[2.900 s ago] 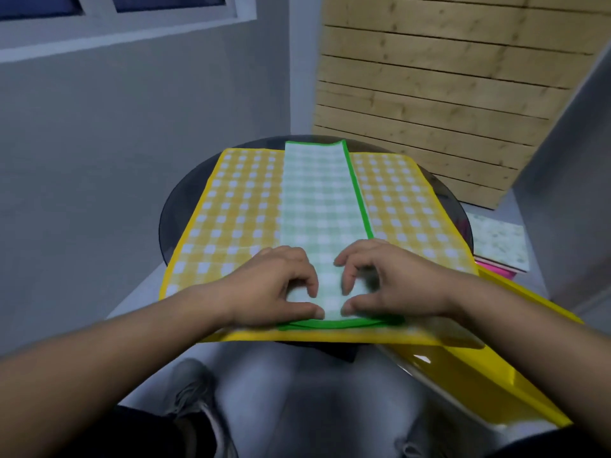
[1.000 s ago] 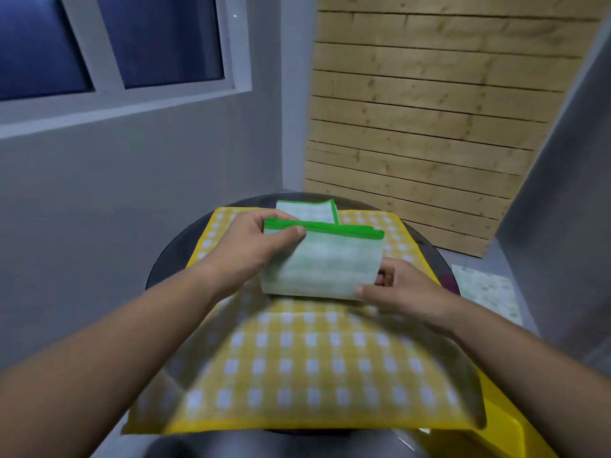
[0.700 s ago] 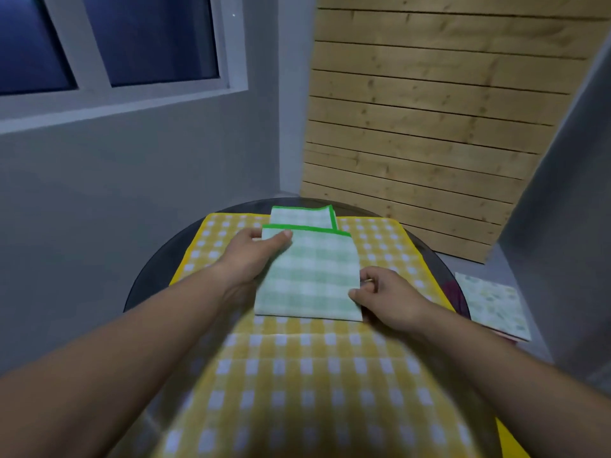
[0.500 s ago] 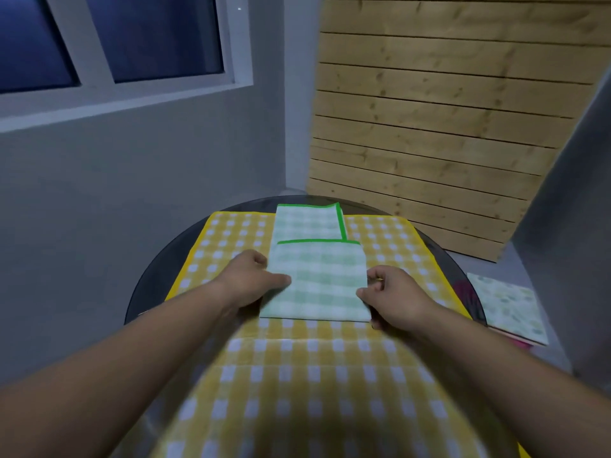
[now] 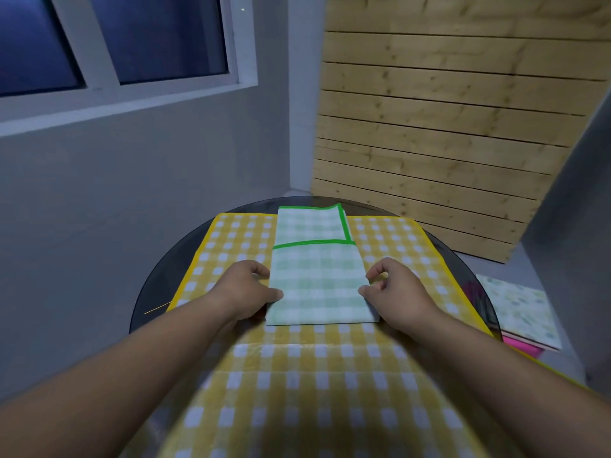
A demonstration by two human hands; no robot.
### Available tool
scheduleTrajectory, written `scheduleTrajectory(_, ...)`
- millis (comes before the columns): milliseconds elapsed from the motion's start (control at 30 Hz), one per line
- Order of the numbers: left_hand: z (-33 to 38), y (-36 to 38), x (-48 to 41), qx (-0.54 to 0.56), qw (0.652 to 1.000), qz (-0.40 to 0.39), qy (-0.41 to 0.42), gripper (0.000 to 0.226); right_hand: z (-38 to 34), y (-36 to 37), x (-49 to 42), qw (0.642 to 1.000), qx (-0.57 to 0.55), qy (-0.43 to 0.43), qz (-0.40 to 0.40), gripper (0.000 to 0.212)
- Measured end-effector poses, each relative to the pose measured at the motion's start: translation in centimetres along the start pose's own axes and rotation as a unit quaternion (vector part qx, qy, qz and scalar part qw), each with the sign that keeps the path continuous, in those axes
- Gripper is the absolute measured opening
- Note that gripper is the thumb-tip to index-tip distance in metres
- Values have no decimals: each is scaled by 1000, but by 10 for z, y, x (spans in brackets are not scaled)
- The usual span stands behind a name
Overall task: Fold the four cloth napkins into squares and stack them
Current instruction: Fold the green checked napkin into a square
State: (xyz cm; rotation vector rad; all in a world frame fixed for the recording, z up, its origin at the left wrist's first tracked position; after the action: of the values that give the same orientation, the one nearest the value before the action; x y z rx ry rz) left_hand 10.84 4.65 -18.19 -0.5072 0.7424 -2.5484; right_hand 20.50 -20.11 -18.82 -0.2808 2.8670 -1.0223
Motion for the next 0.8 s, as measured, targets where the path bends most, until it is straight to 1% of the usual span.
scheduleTrajectory(167,3,2,3,-40,999,9,30,54,-7,2,3,999,35,-29,-2,0)
scheduleTrajectory(333,4,6,5,-90,994,21,54,61,-6,5,3,998,50,-29,-16,14)
scheduleTrajectory(500,7,9,9,-112,990,16,83,48,-6,7,2,998,57,-22,-21,19)
scheduleTrajectory(667,5,11,6,-123,988,13,92,39,-8,7,3,997,68,-25,-18,17)
scheduleTrajectory(700,4,13,4,-132,986,11,97,31,-9,7,3,997,72,-24,-16,17)
scheduleTrajectory(733,3,14,3,-151,983,10,105,16,-9,7,3,997,74,-23,-15,16)
scheduleTrajectory(767,3,14,3,-171,979,11,114,7,-10,6,3,997,77,-24,-15,17)
scheduleTrajectory(800,2,15,2,-193,973,15,124,15,-10,7,3,996,80,-25,-15,17)
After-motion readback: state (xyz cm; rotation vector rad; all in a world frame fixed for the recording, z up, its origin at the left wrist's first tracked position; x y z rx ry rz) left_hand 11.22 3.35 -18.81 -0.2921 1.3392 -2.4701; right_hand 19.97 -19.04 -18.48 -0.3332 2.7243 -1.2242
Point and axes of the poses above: each hand's wrist, its own x-axis away from the middle knuckle, its own y-axis out of the palm, z = x × y, the point moved 6 cm from there along -x, towards the middle knuckle, and after that the axes turned 4 degrees about z, right-handed, at the moved point
